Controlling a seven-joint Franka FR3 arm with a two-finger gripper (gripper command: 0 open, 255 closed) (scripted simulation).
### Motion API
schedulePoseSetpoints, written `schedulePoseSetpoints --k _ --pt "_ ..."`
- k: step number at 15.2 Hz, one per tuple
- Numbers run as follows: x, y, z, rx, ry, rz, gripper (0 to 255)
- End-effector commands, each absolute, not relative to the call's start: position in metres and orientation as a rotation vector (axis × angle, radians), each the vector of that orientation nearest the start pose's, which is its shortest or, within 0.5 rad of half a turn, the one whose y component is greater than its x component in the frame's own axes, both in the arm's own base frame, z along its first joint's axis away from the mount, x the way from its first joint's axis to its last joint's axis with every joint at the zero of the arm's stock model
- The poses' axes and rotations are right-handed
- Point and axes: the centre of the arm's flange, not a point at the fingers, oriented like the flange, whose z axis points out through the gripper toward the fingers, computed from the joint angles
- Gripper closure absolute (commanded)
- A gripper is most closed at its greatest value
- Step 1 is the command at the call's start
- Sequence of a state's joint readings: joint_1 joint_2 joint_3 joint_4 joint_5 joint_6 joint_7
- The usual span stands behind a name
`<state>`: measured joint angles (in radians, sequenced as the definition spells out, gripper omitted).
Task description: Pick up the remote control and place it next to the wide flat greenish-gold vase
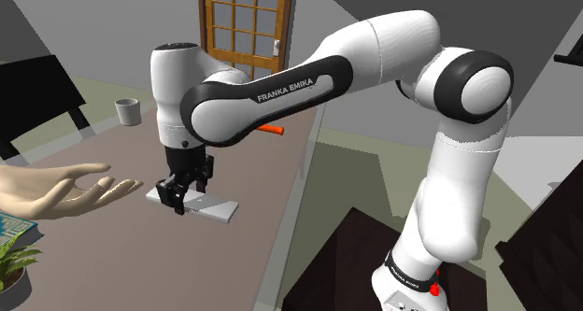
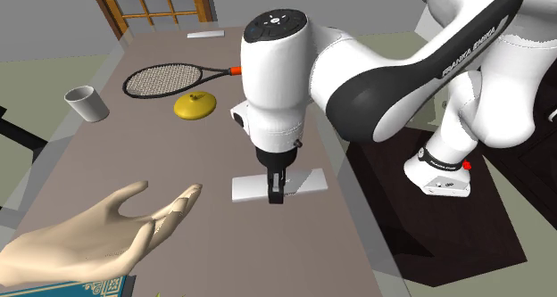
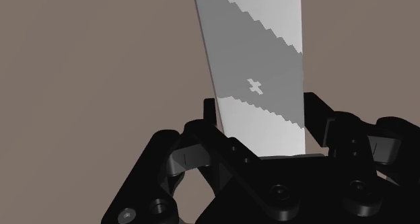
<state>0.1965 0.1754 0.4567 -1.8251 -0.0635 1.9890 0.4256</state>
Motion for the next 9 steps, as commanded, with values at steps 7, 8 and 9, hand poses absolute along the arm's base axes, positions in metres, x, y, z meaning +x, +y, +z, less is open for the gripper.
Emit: schedulePoseSetpoints --k 7,8,9 --pt "0.527 0.316 0.468 -3.098 -0.385 0.006 255" --pt "0.536 0.306 0.468 -3.098 -0.385 0.006 255" --pt "0.546 0.297 0.468 -3.098 -0.385 0.006 255"
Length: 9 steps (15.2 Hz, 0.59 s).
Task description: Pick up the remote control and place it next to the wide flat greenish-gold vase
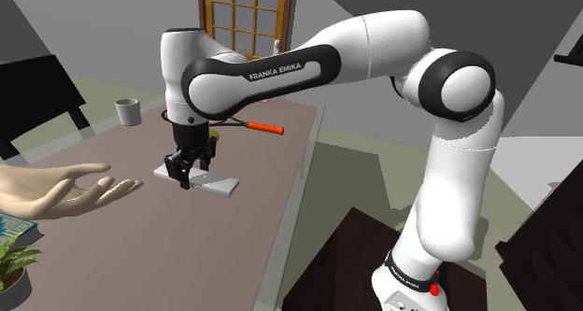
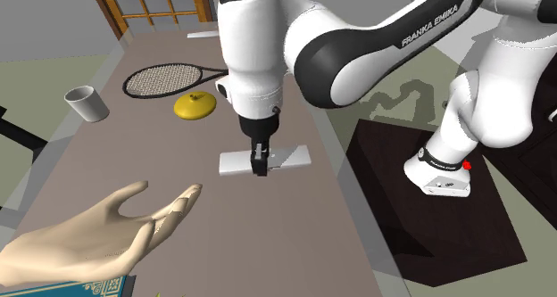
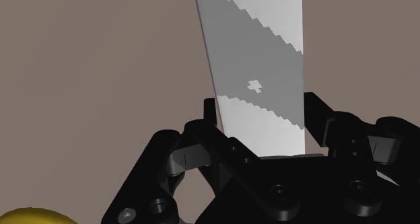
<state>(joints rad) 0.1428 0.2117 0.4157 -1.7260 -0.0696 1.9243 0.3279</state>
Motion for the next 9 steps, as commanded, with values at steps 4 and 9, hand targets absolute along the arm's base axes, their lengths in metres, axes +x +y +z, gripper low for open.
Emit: schedulePoseSetpoints --k 4,9 --pt "0.582 0.259 0.468 -3.098 -0.385 0.006 255" --pt "0.628 0.211 0.468 -3.098 -0.385 0.006 255"
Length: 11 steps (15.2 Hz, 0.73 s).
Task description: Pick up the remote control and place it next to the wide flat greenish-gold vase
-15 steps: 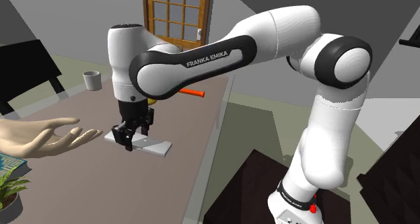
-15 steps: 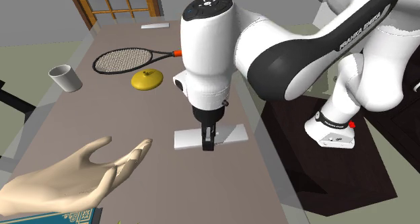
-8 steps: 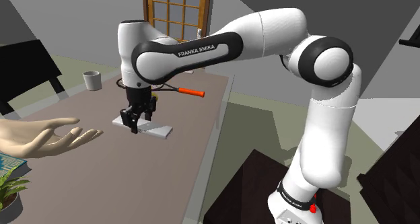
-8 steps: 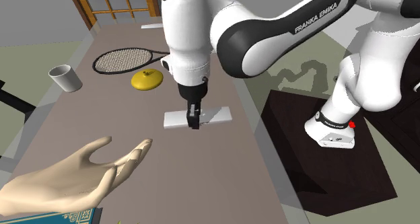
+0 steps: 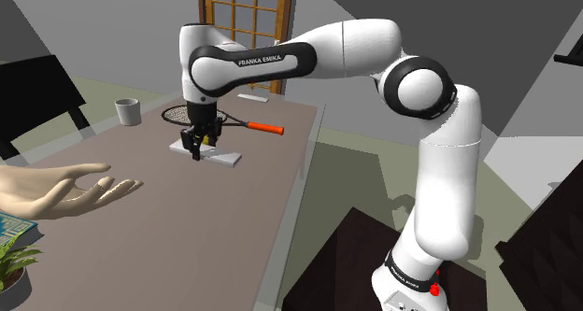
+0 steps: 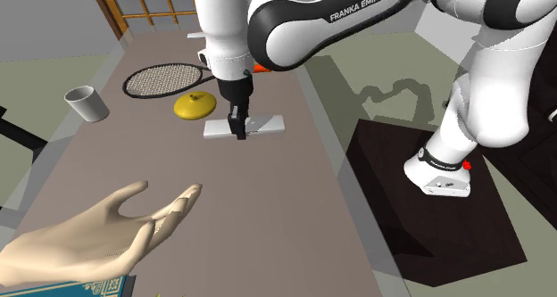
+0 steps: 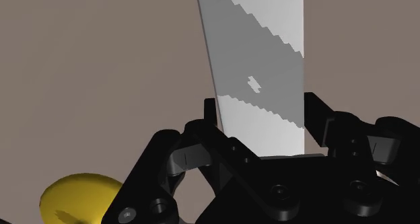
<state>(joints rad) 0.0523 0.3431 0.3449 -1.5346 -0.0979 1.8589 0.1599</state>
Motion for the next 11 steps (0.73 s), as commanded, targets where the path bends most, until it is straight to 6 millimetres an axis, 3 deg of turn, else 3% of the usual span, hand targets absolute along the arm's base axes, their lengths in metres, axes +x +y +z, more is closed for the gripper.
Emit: schedulePoseSetpoints --k 1,7,11 --pt "0.637 0.202 0.468 -3.098 -0.385 0.006 255" --pt "0.692 0.144 0.468 -3.098 -0.385 0.006 255" --pt "0.694 0.142 0.452 -3.098 -0.385 0.006 255"
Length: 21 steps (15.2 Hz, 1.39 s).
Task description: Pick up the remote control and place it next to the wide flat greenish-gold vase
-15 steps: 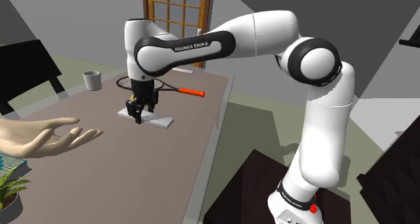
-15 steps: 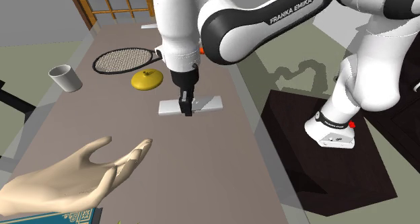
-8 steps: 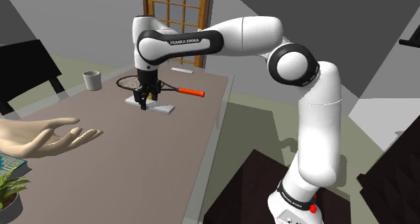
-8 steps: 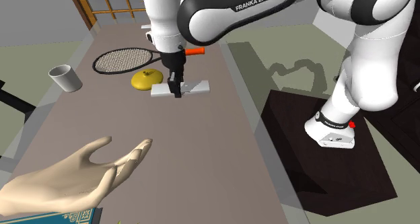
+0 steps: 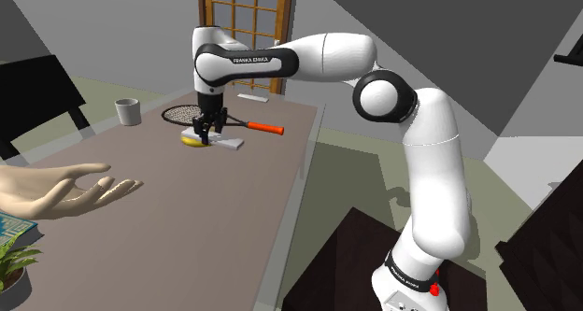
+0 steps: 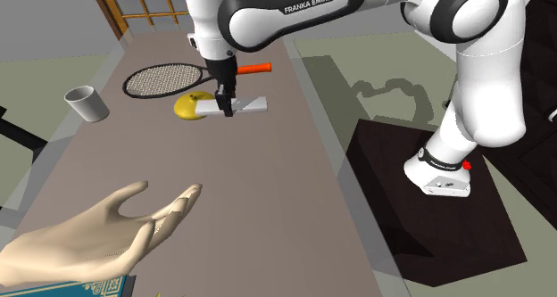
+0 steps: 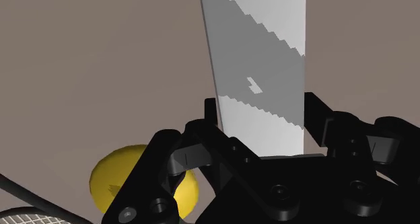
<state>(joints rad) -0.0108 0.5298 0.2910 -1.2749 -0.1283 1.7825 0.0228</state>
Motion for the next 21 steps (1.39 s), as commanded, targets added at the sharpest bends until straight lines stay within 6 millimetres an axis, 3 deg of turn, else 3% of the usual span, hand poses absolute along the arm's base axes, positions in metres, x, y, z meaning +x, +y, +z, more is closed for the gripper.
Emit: schedulePoseSetpoints --k 1,21 --pt "0.694 0.142 0.447 -3.098 -0.385 0.006 255" --pt "0.694 0.142 0.339 -3.098 -0.385 0.006 255"
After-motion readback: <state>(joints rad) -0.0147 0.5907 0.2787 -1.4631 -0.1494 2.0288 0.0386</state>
